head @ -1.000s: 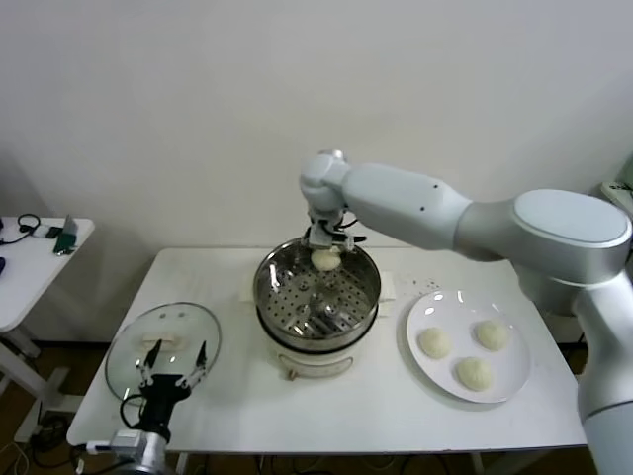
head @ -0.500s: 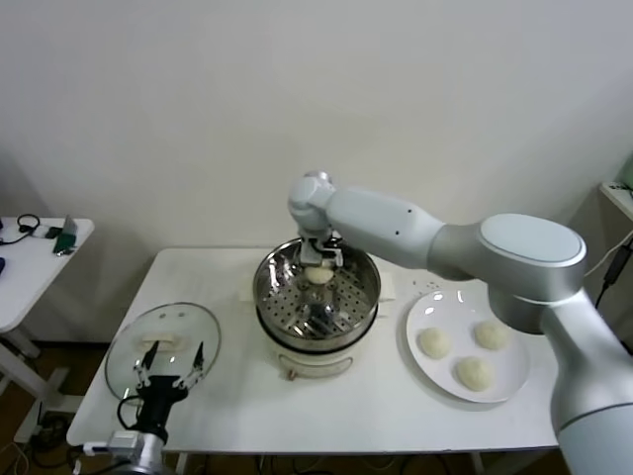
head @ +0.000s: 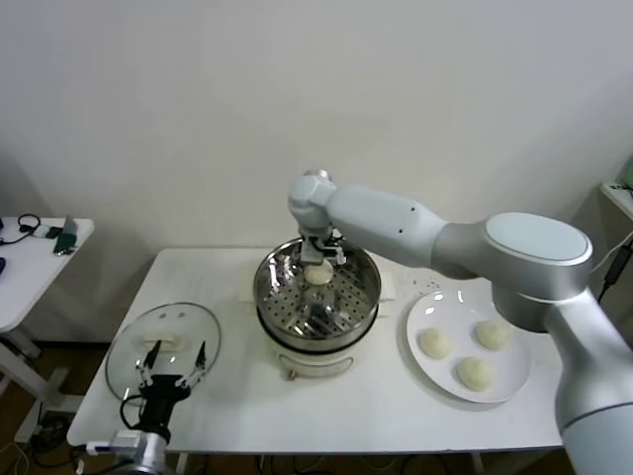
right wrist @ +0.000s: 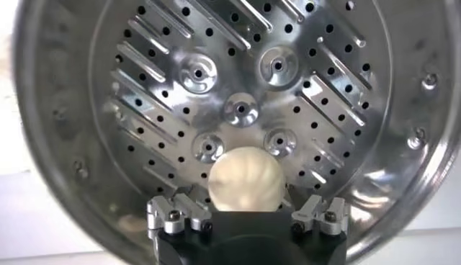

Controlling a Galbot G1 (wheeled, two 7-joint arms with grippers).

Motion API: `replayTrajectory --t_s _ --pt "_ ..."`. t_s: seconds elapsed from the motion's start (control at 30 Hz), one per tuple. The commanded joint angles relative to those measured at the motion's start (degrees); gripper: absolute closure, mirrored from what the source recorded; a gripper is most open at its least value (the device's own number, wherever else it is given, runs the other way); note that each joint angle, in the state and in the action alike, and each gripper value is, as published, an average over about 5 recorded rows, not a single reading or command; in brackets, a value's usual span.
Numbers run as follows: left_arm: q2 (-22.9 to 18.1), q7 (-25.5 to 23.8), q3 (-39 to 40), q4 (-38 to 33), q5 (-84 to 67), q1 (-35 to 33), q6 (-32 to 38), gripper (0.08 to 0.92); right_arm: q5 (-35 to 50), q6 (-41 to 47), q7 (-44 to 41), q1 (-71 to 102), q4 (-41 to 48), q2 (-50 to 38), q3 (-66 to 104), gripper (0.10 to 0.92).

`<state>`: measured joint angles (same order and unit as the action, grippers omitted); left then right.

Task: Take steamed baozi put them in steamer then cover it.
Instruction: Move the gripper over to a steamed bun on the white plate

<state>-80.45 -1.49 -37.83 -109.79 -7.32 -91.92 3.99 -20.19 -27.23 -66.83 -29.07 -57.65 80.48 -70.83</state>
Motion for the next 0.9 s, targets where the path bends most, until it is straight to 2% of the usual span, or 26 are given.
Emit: replayTrajectory --t_s 0.03,0.2,0.33,0.4,0.63,0.9 --pt "0.01 0.02 0.12 -0.2 -0.01 -0.08 -0.16 0.177 10.91 4.1 -1.92 -7.63 -7.77 -6.17 -2.24 0.203" --pt "0.4 0.06 0.24 -0.77 -0.17 -0.26 -0.31 0.177 29.74 15.45 -0.63 -17.63 -12.89 -16.71 -9.3 0.202" --pt "0.64 0.09 0.41 -0.94 -0.59 -0.56 -0.18 0.177 46.54 24.12 6.12 -22.78 -16.87 -25.46 -17.81 0.203" --pt "0.71 0.11 0.43 -0.93 -1.32 -0.76 -0.11 0.177 50.95 28.19 9.49 -23.82 -19.38 -30.04 -20.74 0.203" --pt "0.71 0.18 0.35 -1.82 -2.86 -1.64 -0.25 0.177 53.53 39.1 11.4 -21.68 -23.35 -43.55 -24.86 0.203" --pt "-0.26 0.17 0.71 -3.1 -0.95 -0.97 -0.74 0.177 45.74 41.76 9.96 -5.59 -21.12 -50.3 -15.54 0.203"
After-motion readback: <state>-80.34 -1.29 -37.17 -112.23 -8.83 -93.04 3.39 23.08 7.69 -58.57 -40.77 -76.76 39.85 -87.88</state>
